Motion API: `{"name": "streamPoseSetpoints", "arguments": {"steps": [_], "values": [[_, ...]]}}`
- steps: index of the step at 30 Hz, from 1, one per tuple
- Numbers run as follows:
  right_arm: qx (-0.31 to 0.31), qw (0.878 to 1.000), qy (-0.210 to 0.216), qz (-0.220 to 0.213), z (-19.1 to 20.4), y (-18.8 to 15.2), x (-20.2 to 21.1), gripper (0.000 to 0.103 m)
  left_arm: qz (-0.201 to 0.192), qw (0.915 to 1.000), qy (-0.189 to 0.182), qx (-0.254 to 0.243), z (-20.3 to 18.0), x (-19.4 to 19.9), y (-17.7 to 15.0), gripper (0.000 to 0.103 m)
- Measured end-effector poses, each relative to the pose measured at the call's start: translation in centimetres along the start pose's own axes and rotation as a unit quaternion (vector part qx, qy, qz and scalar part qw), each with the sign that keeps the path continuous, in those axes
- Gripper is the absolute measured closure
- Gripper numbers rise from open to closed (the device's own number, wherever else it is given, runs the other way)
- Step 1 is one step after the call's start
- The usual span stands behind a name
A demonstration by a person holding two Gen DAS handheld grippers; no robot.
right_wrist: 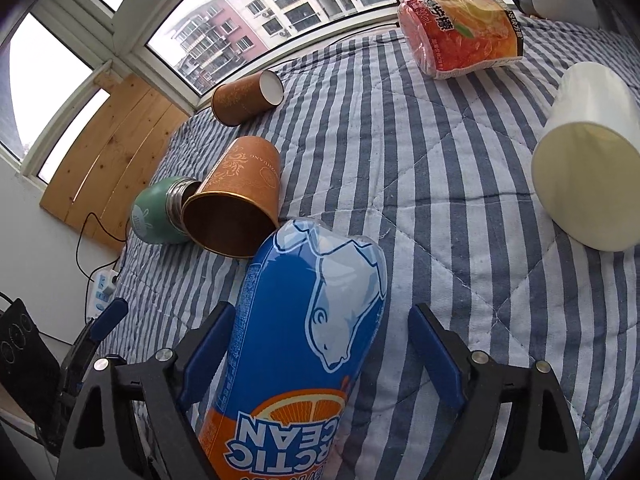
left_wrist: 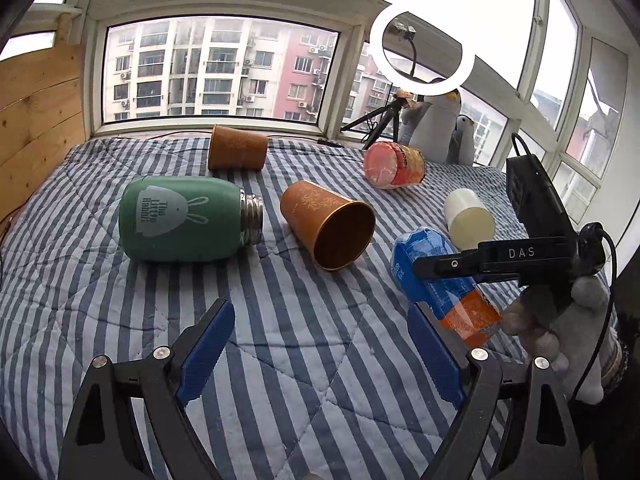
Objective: Flip cup upside down
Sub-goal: 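Close the right tool on the blue bottle while the left tool releases it, then lift the blue bottle with the right tool and turn it cap-up onto the bedspread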
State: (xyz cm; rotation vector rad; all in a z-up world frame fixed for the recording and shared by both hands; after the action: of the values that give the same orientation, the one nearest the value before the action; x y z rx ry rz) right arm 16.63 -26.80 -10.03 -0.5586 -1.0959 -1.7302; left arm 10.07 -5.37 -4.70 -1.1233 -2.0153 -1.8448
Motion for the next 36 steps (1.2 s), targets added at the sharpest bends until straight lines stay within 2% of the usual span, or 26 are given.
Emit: {"name": "streamPoseSetpoints", "arguments": {"steps": [1, 6, 11, 15, 17, 20, 23, 25, 27, 33, 36], "values": [[0.002, 1.000, 0.003, -0.001, 0.2, 0.0, 0.1, 0.034, 0.003, 1.0000, -0.002, 0.001, -0.1, -0.1, -0.1, 0.013], [0.032, 0.999, -0.013, -0.034, 1.5, -0.7, 1.2, 0.034, 0.008, 1.0000, -0.005, 0.001, -0.1, -0.2, -0.5, 0.013], [0.070, 0.992, -0.020, -0.106, 2.7, -1.6, 3.4, 0.034, 0.005, 1.0000, -0.007, 0.001, -0.3, 0.3, -0.6, 0.013], [0.108, 0.974, -0.063, -0.187, 3.7, -1.5, 5.0, 0.034, 0.005, 0.9999, -0.011, -0.001, -0.6, 0.7, -0.8, 0.013], [0.127, 0.965, -0.075, -0.215, 4.2, -1.2, 5.1, 0.034, 0.005, 0.9999, -0.012, -0.003, -0.8, 0.9, -0.9, 0.012], [0.165, 0.947, -0.120, -0.248, 4.9, -0.7, 4.8, 0.034, 0.002, 0.9999, -0.014, -0.006, -1.0, 1.3, -1.0, 0.013], [0.168, 0.938, -0.155, -0.261, 4.5, 0.2, 4.0, 0.035, -0.001, 0.9999, -0.015, -0.007, -1.0, 1.7, -1.1, 0.013], [0.164, 0.939, -0.160, -0.256, 4.1, 0.3, 3.7, 0.035, -0.002, 0.9999, -0.015, -0.008, -1.0, 2.0, -1.3, 0.013], [0.170, 0.939, -0.159, -0.254, 4.0, -0.3, 3.9, 0.035, -0.001, 0.9998, -0.014, -0.011, -1.0, 2.2, -1.4, 0.013], [0.235, 0.921, -0.182, -0.251, 5.7, -2.9, 4.9, 0.035, -0.004, 0.9999, -0.012, -0.012, -1.0, 2.8, -1.6, 0.013], [0.248, 0.917, -0.187, -0.251, 6.0, -4.1, 5.4, 0.035, -0.009, 0.9998, -0.005, -0.015, -1.2, 2.8, -1.7, 0.013]]}}
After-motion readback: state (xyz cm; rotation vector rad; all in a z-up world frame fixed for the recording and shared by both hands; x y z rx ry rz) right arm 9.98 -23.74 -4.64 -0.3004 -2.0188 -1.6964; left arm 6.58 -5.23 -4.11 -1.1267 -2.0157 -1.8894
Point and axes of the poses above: each gripper's, at about its wrist camera, not at the fingertips, and x roughly against the way its jaws point, z to its left, y to its top, the point moved 4 cm from there along -x, roughly the way its jaws point, and after that the axes turned 1 degree about -x, right-handed, at the moved point
